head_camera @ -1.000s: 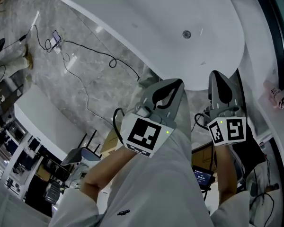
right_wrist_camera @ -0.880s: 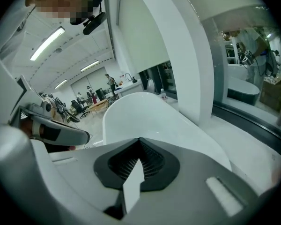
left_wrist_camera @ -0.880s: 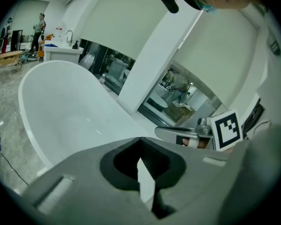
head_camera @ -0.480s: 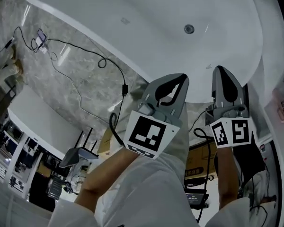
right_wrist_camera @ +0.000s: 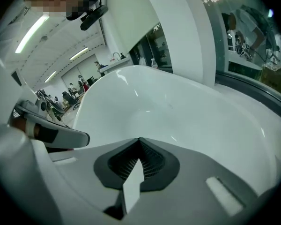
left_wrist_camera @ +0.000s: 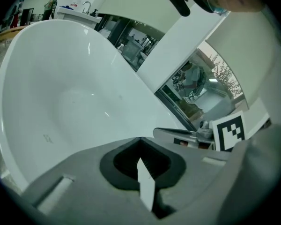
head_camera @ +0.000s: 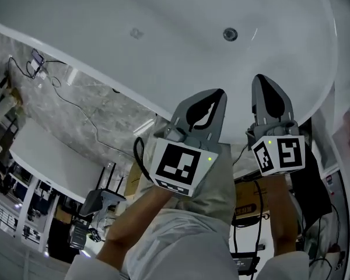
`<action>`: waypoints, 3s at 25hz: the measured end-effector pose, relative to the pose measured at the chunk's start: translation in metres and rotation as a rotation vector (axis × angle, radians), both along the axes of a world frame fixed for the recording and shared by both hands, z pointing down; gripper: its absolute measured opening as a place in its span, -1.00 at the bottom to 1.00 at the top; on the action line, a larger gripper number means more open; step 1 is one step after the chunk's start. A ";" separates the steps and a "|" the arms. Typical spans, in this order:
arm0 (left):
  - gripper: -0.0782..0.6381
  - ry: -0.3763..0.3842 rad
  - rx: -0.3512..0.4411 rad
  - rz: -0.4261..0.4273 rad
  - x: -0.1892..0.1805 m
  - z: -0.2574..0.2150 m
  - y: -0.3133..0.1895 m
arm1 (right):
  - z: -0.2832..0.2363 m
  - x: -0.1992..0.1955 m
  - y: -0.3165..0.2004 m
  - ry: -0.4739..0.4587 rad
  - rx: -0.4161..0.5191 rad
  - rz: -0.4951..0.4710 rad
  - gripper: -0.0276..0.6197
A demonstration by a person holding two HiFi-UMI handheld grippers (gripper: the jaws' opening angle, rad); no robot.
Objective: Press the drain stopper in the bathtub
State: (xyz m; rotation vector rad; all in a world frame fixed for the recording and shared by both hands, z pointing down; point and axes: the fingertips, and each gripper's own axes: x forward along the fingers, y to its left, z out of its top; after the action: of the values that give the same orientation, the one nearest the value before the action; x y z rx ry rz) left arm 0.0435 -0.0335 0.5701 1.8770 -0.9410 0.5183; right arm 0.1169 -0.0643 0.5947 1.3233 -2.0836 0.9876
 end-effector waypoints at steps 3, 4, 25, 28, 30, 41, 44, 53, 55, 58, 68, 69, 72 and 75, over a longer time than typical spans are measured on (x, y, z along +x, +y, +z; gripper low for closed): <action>-0.77 -0.004 -0.010 0.014 0.005 0.025 -0.006 | 0.030 0.000 -0.005 -0.007 -0.010 -0.003 -0.91; -0.77 -0.005 -0.005 0.029 0.008 0.033 -0.008 | 0.041 0.001 -0.006 -0.006 -0.016 -0.002 -0.91; -0.77 -0.050 0.005 0.073 0.041 0.182 -0.016 | 0.229 0.027 -0.008 0.068 -0.156 0.016 -0.91; -0.77 -0.062 -0.003 0.097 0.046 0.206 -0.012 | 0.258 0.027 -0.007 0.087 -0.168 -0.022 -0.91; -0.77 -0.059 -0.008 0.112 0.050 0.219 -0.010 | 0.276 0.027 -0.005 0.094 -0.184 -0.035 -0.91; -0.77 -0.155 -0.048 0.122 0.041 0.291 -0.012 | 0.357 0.036 0.011 0.125 -0.295 -0.026 -0.90; -0.77 -0.155 -0.072 0.116 0.040 0.309 -0.013 | 0.377 0.036 0.012 0.130 -0.318 -0.020 -0.90; -0.77 -0.147 -0.112 0.133 0.051 0.346 -0.010 | 0.431 0.034 0.013 0.138 -0.416 0.031 -0.90; -0.77 -0.149 -0.134 0.117 0.048 0.354 -0.009 | 0.442 0.032 0.015 0.134 -0.433 0.025 -0.90; -0.77 -0.160 -0.150 0.115 0.045 0.362 -0.007 | 0.453 0.034 0.018 0.148 -0.453 0.030 -0.90; -0.77 -0.165 -0.156 0.136 0.042 0.366 -0.008 | 0.470 0.040 0.020 0.251 -0.569 0.034 -0.90; -0.77 -0.165 -0.152 0.142 0.042 0.365 -0.009 | 0.470 0.039 0.019 0.255 -0.577 0.023 -0.90; -0.77 -0.176 -0.144 0.166 0.040 0.359 -0.009 | 0.461 0.039 0.022 0.238 -0.595 0.005 -0.90; -0.77 -0.189 -0.143 0.182 0.036 0.352 -0.010 | 0.450 0.039 0.026 0.217 -0.602 0.037 -0.90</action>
State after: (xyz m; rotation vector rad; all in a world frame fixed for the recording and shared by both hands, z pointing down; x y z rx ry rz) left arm 0.0799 -0.0434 0.9223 1.8151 -0.8345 0.8627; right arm 0.1558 -0.0379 1.0445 1.0914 -1.4399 1.2897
